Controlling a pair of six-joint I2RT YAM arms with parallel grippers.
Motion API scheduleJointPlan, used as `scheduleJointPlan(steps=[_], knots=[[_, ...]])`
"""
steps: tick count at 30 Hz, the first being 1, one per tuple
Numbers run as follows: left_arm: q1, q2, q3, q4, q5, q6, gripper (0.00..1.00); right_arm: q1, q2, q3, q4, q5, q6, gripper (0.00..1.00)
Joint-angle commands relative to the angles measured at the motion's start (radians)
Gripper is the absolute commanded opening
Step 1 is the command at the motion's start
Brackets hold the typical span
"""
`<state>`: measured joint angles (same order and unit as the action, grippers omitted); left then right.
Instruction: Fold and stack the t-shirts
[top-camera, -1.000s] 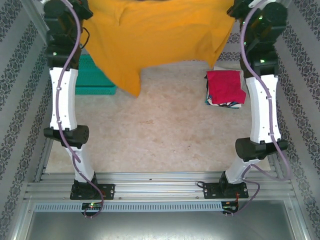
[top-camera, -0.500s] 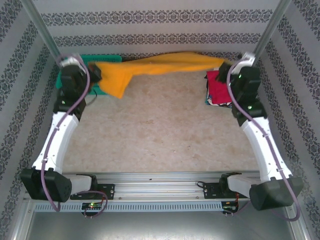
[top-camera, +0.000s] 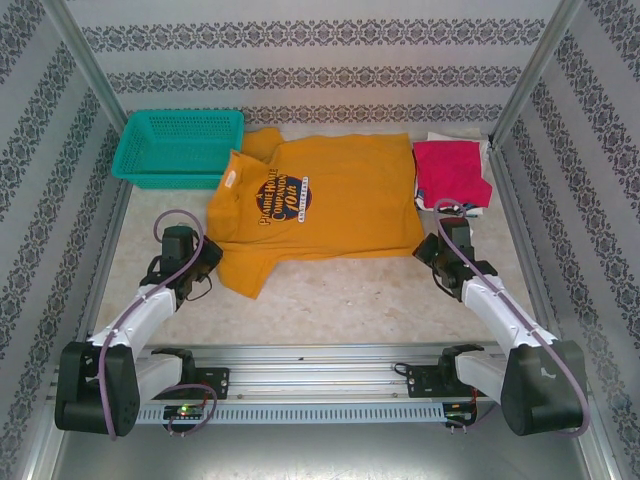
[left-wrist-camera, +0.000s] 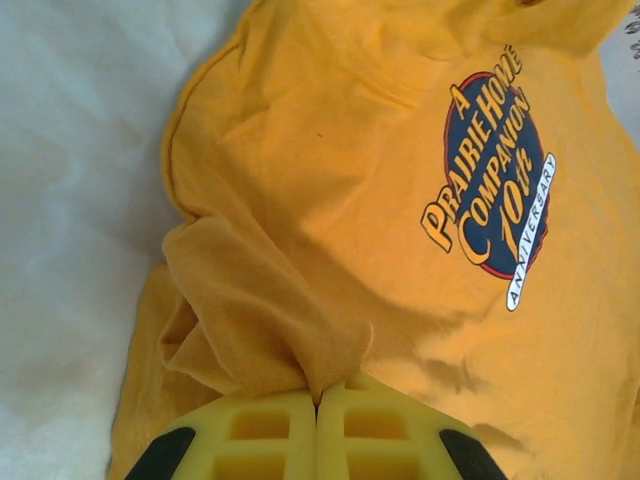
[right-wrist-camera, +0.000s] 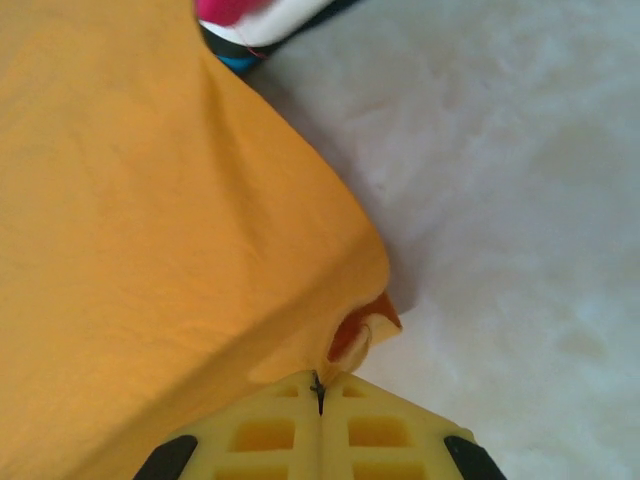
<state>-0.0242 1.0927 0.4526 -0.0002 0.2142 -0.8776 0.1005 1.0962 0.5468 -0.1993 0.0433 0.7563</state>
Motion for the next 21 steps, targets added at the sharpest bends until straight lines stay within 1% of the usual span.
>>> scheduleJointPlan(steps=[1, 2, 4, 6, 7, 8, 9, 10, 11, 12, 13, 14, 16, 17, 19, 21], knots=[[0.004, -0.029, -0.023, 0.031, -0.001, -0.021, 0.0, -0.005, -0.004, -0.018, -0.053, 0.059, 0.074, 0.0], [0.004, -0.031, -0.028, 0.021, 0.0, -0.021, 0.0, -0.003, -0.005, -0.023, -0.06, 0.058, 0.079, 0.0], [0.004, -0.042, -0.038, 0.0, 0.004, -0.022, 0.06, -0.002, -0.015, -0.034, -0.074, 0.056, 0.087, 0.0], [0.004, -0.059, -0.04, -0.023, -0.002, -0.023, 0.08, -0.003, -0.036, -0.039, -0.09, 0.065, 0.085, 0.0], [0.004, -0.076, -0.038, -0.04, -0.009, -0.022, 0.12, -0.002, -0.056, -0.038, -0.102, 0.074, 0.079, 0.07], [0.004, -0.09, -0.033, -0.055, -0.014, -0.016, 0.18, -0.002, -0.075, -0.036, -0.109, 0.085, 0.071, 0.2], [0.004, -0.106, -0.024, -0.076, -0.022, -0.005, 0.29, 0.001, -0.1, -0.033, -0.115, 0.103, 0.058, 0.38], [0.004, -0.123, -0.011, -0.098, -0.031, 0.011, 0.39, 0.003, -0.126, -0.029, -0.122, 0.127, 0.043, 0.52], [0.004, -0.136, 0.002, -0.118, -0.04, 0.031, 0.45, 0.009, -0.145, -0.022, -0.122, 0.146, 0.019, 0.62], [0.004, -0.147, 0.024, -0.142, -0.046, 0.064, 0.52, 0.025, -0.16, -0.009, -0.114, 0.168, -0.021, 0.69], [0.003, -0.152, 0.05, -0.167, -0.054, 0.102, 0.6, 0.047, -0.164, 0.011, -0.101, 0.19, -0.067, 0.74], [-0.002, -0.15, 0.073, -0.185, -0.067, 0.134, 0.65, 0.069, -0.151, 0.037, -0.088, 0.203, -0.105, 0.76], [-0.026, -0.129, 0.122, -0.199, -0.106, 0.205, 0.81, 0.121, -0.073, 0.103, -0.051, 0.199, -0.182, 0.78], [-0.042, -0.107, 0.14, -0.189, -0.123, 0.228, 0.86, 0.147, -0.028, 0.135, -0.033, 0.195, -0.2, 0.78], [-0.076, -0.019, 0.18, -0.141, -0.121, 0.251, 0.94, 0.212, 0.105, 0.207, 0.032, 0.181, -0.227, 0.78], [-0.098, 0.094, 0.222, -0.075, -0.101, 0.253, 1.0, 0.27, 0.241, 0.284, 0.089, 0.162, -0.23, 0.79]])
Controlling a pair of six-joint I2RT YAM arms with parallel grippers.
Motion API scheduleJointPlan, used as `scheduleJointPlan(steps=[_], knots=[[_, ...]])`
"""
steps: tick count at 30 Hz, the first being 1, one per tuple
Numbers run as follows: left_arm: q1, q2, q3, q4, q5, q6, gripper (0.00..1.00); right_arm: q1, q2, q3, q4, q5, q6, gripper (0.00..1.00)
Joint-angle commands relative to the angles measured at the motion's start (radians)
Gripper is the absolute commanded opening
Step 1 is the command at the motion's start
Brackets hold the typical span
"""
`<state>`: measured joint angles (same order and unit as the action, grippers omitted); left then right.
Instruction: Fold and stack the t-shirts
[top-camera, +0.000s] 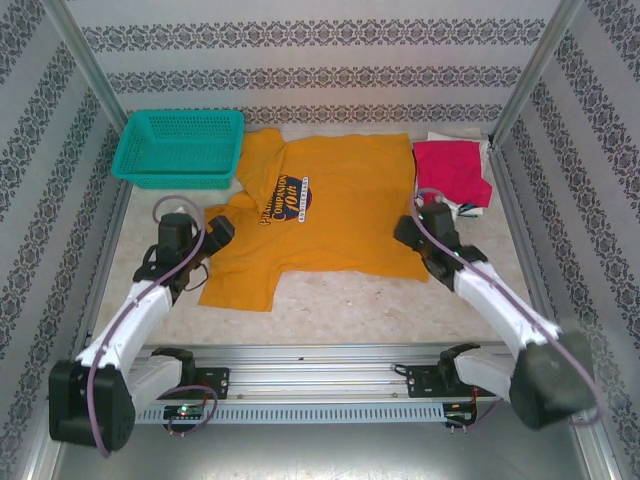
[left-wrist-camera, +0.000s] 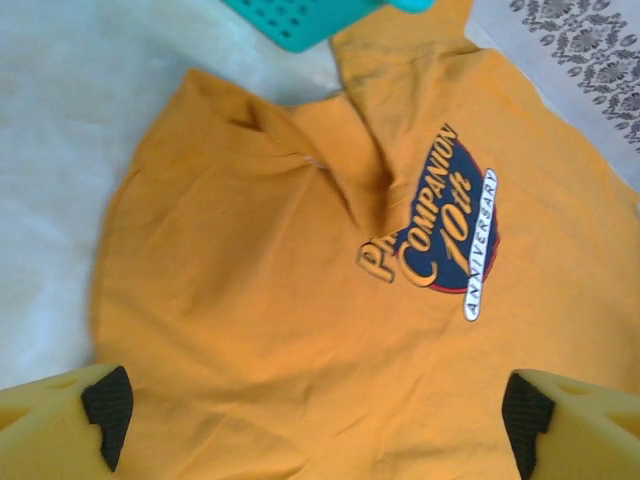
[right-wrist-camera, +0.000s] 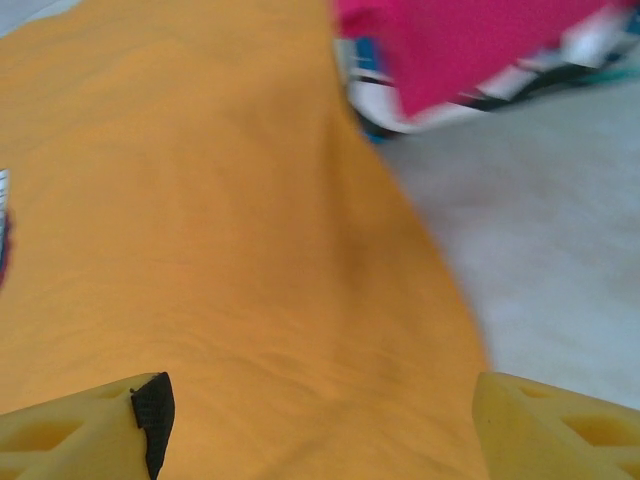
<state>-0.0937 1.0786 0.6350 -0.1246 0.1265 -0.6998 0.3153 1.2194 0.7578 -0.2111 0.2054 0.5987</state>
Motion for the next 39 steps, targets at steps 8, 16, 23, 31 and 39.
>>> scheduleJointPlan(steps=[8, 16, 23, 31, 39], knots=[[-0.083, 0.622, 0.456, 0.129, 0.097, 0.121, 1.0, 0.204, 0.491, 0.312, 0.196, -0.105, -0.017, 0.79], [-0.067, 0.975, 0.82, 0.111, 0.049, 0.093, 1.0, 0.232, 0.539, 0.285, 0.237, -0.129, 0.029, 0.79], [-0.006, 1.034, 0.928, 0.075, -0.067, 0.099, 1.0, 0.216, 0.528, 0.214, 0.234, -0.109, 0.033, 0.79], [0.014, 0.999, 0.925, 0.092, 0.032, 0.105, 0.99, 0.205, 0.595, 0.267, 0.221, -0.131, 0.014, 0.79], [-0.047, 0.827, 0.712, 0.19, 0.032, 0.091, 1.0, 0.154, 0.749, 0.458, 0.129, -0.188, 0.045, 0.79]])
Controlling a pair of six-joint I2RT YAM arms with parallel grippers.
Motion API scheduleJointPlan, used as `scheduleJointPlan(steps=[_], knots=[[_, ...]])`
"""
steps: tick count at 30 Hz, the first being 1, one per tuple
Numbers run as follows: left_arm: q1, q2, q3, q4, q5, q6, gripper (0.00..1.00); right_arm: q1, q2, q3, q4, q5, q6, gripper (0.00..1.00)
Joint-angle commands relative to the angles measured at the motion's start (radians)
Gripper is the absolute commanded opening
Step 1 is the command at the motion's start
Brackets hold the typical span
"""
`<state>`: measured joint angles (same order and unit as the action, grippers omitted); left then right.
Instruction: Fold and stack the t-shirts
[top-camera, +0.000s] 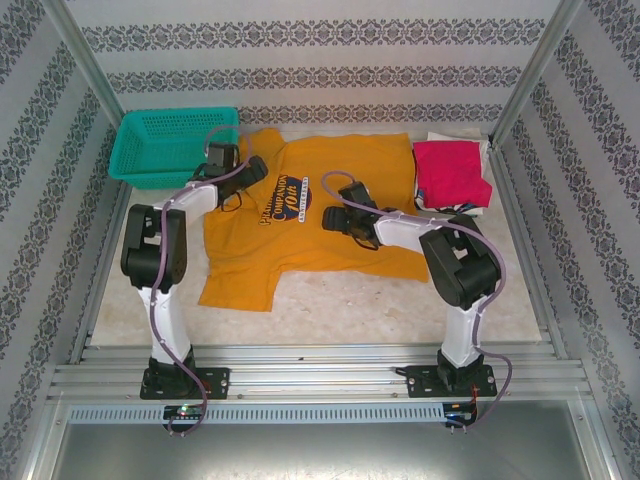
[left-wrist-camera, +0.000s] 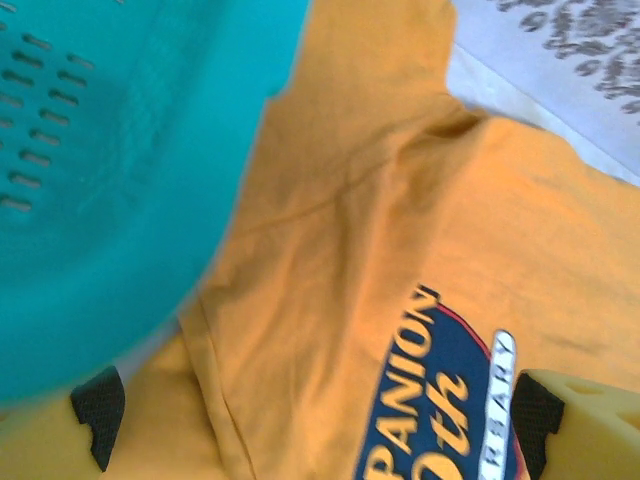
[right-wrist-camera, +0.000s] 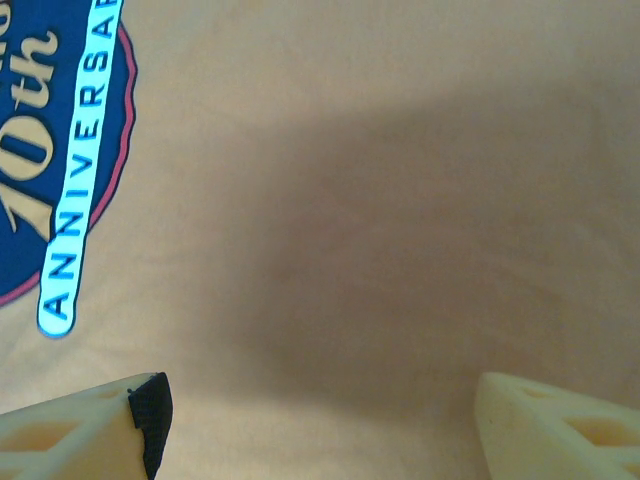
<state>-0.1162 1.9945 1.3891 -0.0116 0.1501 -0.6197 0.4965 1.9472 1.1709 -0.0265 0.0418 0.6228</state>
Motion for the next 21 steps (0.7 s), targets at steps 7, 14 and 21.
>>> scheduleJointPlan(steps=[7, 14, 21], knots=[[-0.11, -0.215, -0.19, 0.062, -0.018, 0.05, 1.0, -0.082, -0.056, -0.11, -0.094, -0.021, 0.133, 0.79], [-0.189, -0.29, -0.3, 0.074, -0.019, 0.029, 1.0, -0.175, -0.225, -0.344, -0.092, -0.021, 0.203, 0.78], [-0.255, -0.319, -0.346, 0.061, 0.016, -0.003, 0.98, -0.167, -0.309, -0.357, -0.017, -0.128, 0.101, 0.78]])
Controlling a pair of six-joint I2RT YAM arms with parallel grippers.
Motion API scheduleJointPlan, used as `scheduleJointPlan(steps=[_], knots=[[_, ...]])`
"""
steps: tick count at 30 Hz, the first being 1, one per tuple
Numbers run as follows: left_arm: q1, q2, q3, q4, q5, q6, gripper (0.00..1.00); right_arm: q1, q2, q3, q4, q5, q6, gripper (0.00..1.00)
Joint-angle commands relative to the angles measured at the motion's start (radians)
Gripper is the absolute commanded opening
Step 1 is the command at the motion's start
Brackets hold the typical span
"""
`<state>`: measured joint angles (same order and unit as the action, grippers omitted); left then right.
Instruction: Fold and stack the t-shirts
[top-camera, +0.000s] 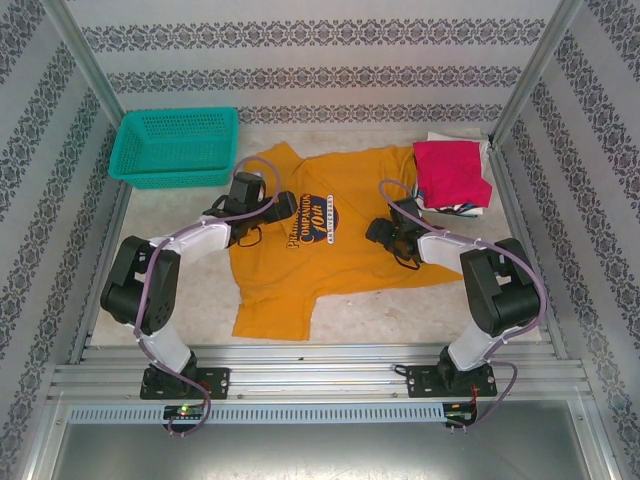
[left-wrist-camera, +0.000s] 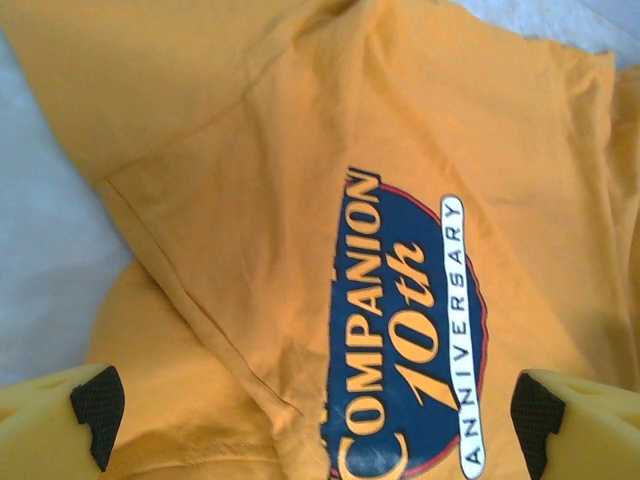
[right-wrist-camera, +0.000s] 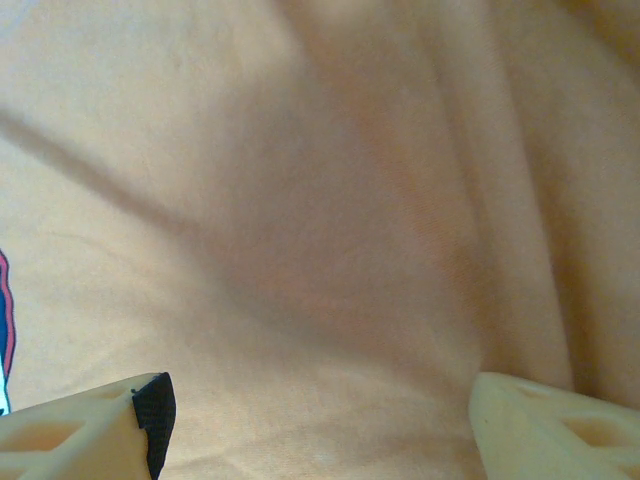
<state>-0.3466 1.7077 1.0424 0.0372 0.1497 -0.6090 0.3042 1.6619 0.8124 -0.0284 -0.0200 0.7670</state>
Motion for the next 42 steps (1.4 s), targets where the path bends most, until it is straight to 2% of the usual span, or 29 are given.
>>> scheduleJointPlan(steps=[1, 7, 10, 13, 16, 20, 23, 26, 30, 33, 37, 42], knots=[[-0.039, -0.031, 0.005, 0.005, 0.022, -0.013, 0.97, 0.04, -0.034, 0.014, -0.012, -0.058, -0.057, 0.78], [-0.139, -0.019, 0.063, -0.164, -0.044, 0.06, 0.85, 0.082, -0.062, 0.064, -0.005, -0.001, -0.096, 0.78], [-0.157, 0.035, 0.131, -0.302, -0.055, -0.025, 0.81, 0.071, -0.08, 0.04, 0.03, 0.018, -0.069, 0.78], [-0.167, 0.081, 0.18, -0.397, -0.13, -0.14, 0.75, 0.055, -0.086, 0.016, 0.049, 0.018, -0.048, 0.77], [-0.168, 0.127, 0.23, -0.468, -0.199, -0.201, 0.71, 0.05, -0.089, 0.005, 0.05, 0.016, -0.04, 0.77], [-0.167, 0.212, 0.312, -0.546, -0.217, -0.224, 0.67, 0.049, -0.09, -0.004, 0.05, 0.018, -0.035, 0.77], [-0.166, 0.26, 0.343, -0.552, -0.225, -0.229, 0.6, 0.049, -0.091, -0.008, 0.048, 0.02, -0.037, 0.77], [-0.166, 0.289, 0.369, -0.555, -0.246, -0.232, 0.46, 0.047, -0.093, -0.013, 0.05, 0.021, -0.037, 0.77], [-0.158, 0.288, 0.389, -0.554, -0.281, -0.231, 0.13, 0.046, -0.096, -0.019, 0.05, 0.023, -0.04, 0.77], [-0.149, 0.282, 0.407, -0.567, -0.306, -0.217, 0.0, 0.043, -0.094, -0.022, 0.052, 0.025, -0.04, 0.77], [-0.126, 0.26, 0.43, -0.587, -0.348, -0.185, 0.0, 0.042, -0.09, -0.021, 0.054, 0.021, -0.042, 0.77], [-0.054, 0.245, 0.466, -0.613, -0.39, -0.151, 0.0, 0.042, -0.083, -0.024, 0.063, 0.02, -0.04, 0.77]])
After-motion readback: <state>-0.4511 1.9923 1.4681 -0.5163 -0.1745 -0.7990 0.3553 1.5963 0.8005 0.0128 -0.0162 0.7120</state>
